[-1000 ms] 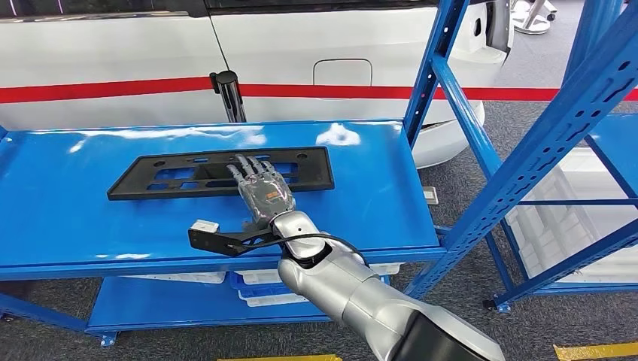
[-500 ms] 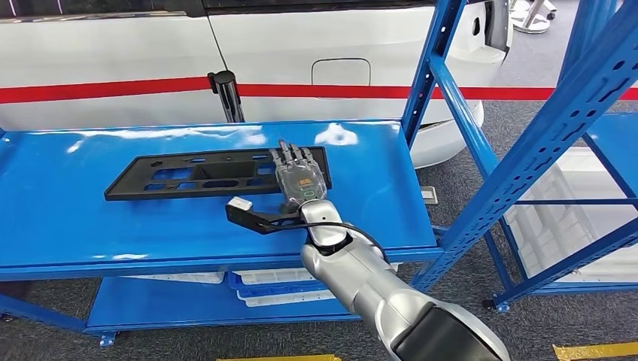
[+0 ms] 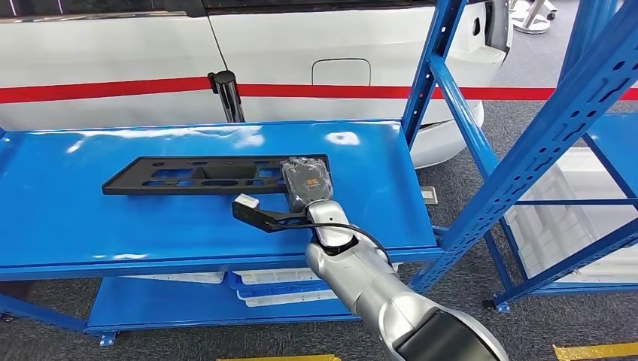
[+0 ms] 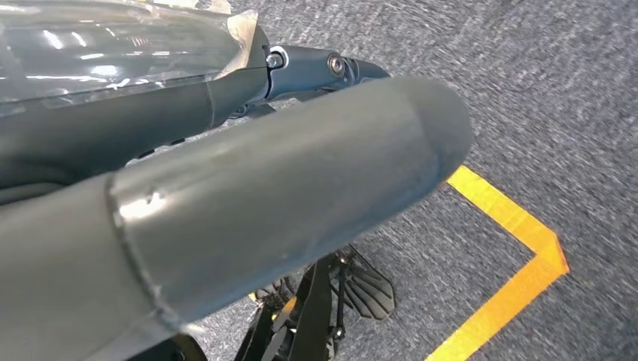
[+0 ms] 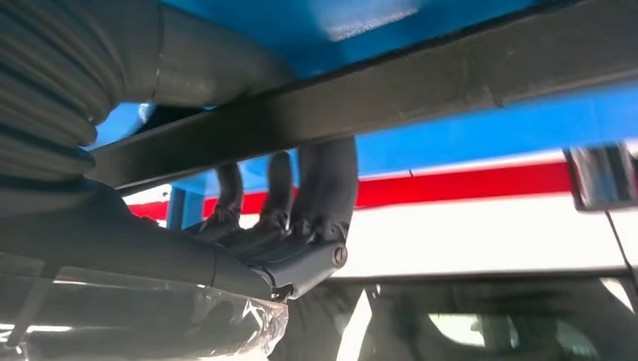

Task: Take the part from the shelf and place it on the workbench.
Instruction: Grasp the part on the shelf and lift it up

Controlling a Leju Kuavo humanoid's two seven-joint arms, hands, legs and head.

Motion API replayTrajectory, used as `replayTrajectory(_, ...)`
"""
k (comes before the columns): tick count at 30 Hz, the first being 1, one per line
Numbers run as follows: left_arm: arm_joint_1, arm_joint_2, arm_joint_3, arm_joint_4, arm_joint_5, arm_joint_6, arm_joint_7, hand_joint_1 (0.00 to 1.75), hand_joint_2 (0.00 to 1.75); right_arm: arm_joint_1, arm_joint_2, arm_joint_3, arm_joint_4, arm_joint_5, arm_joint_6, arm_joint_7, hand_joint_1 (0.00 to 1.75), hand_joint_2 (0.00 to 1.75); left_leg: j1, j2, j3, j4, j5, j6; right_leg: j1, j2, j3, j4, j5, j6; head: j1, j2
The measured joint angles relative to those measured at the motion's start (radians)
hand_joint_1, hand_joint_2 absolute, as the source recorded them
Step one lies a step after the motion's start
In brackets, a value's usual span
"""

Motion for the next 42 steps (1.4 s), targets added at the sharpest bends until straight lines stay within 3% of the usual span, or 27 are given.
replayTrajectory(3, 0.000, 0.000, 0.000, -0.003, -0.019, -0.023, -0.035, 0.00, 0.00, 0.003, 0.000, -0.014, -0.010, 0.008, -0.002, -0.010, 1.75, 1.75, 0.000, 0.000, 0.001, 0.000, 0.000, 0.000, 0.000, 0.000, 0.000, 0.000, 0.000, 0.000, 0.000, 0.000)
replayTrajectory(8, -0.001, 0.000, -0.001, -0.004, -0.069, -0.034, -0.164, 0.00, 0.00, 0.022, 0.000, -0.053, -0.043, 0.021, -0.007, -0.042, 1.75, 1.75, 0.000, 0.000, 0.001, 0.000, 0.000, 0.000, 0.000, 0.000, 0.001, 0.000, -0.001, 0.001, 0.000, 0.000)
replayTrajectory(13, -0.001, 0.000, -0.001, -0.005, -0.074, -0.037, -0.177, 0.00, 0.00, 0.031, -0.001, -0.074, -0.063, 0.022, -0.006, -0.055, 1.75, 1.75, 0.000, 0.000, 0.001, 0.000, 0.000, 0.000, 0.000, 0.000, 0.002, 0.000, -0.001, 0.002, 0.000, 0.000)
replayTrajectory(16, -0.001, -0.001, 0.002, -0.005, -0.057, -0.081, -0.181, 0.00, 0.00, 0.044, 0.002, -0.088, -0.082, -0.005, 0.003, -0.109, 1.75, 1.75, 0.000, 0.000, 0.002, 0.000, 0.000, 0.000, 0.000, 0.000, 0.002, 0.000, -0.001, 0.002, 0.000, 0.000)
replayTrajectory(20, -0.006, -0.001, 0.024, -0.006, -0.044, -0.194, -0.214, 0.00, 1.75, 0.089, 0.006, -0.100, -0.171, -0.139, 0.009, -0.237, 1.75, 1.75, 0.000, 0.002, 0.002, 0.000, 0.000, 0.000, 0.000, 0.001, 0.002, 0.000, -0.001, 0.002, 0.000, 0.000)
replayTrajectory(21, -0.009, -0.001, 0.027, -0.006, -0.048, -0.209, -0.220, 0.00, 1.75, 0.105, 0.006, -0.100, -0.212, -0.176, 0.015, -0.264, 1.75, 1.75, 0.000, 0.002, 0.002, 0.000, -0.001, 0.000, 0.000, 0.001, 0.002, 0.000, -0.001, 0.002, 0.000, 0.000)
replayTrajectory(25, -0.018, -0.002, 0.035, -0.009, -0.080, -0.245, -0.249, 0.00, 0.00, 0.177, 0.004, -0.100, -0.441, -0.268, 0.081, -0.316, 1.75, 1.75, 0.001, 0.001, 0.001, 0.000, 0.000, 0.000, 0.000, 0.001, 0.001, 0.000, -0.001, 0.002, 0.000, 0.000)
replayTrajectory(32, -0.025, -0.003, 0.050, -0.010, -0.109, -0.267, -0.291, 0.00, 0.00, 0.230, -0.029, -0.097, -0.868, -0.413, 0.116, -0.359, 1.75, 1.75, 0.001, 0.002, -0.001, 0.000, -0.001, 0.000, 0.000, 0.001, -0.001, 0.000, -0.001, 0.002, 0.000, 0.000)
replayTrajectory(39, -0.025, -0.003, 0.060, -0.010, -0.121, -0.257, -0.279, 0.00, 0.00, 0.263, -0.087, -0.102, -1.146, -0.510, 0.106, -0.381, 1.75, 1.75, 0.000, 0.002, -0.001, 0.000, -0.002, 0.001, 0.000, 0.001, -0.001, 0.000, -0.002, 0.002, 0.000, 0.000)
replayTrajectory(42, -0.025, -0.004, 0.068, -0.010, -0.123, -0.277, -0.263, 0.00, 0.00, 0.276, -0.114, -0.107, -1.209, -0.624, 0.117, -0.392, 1.75, 1.75, 0.000, 0.002, -0.001, 0.000, -0.002, 0.001, 0.000, 0.001, -0.001, 0.000, -0.002, 0.002, 0.000, 0.000)
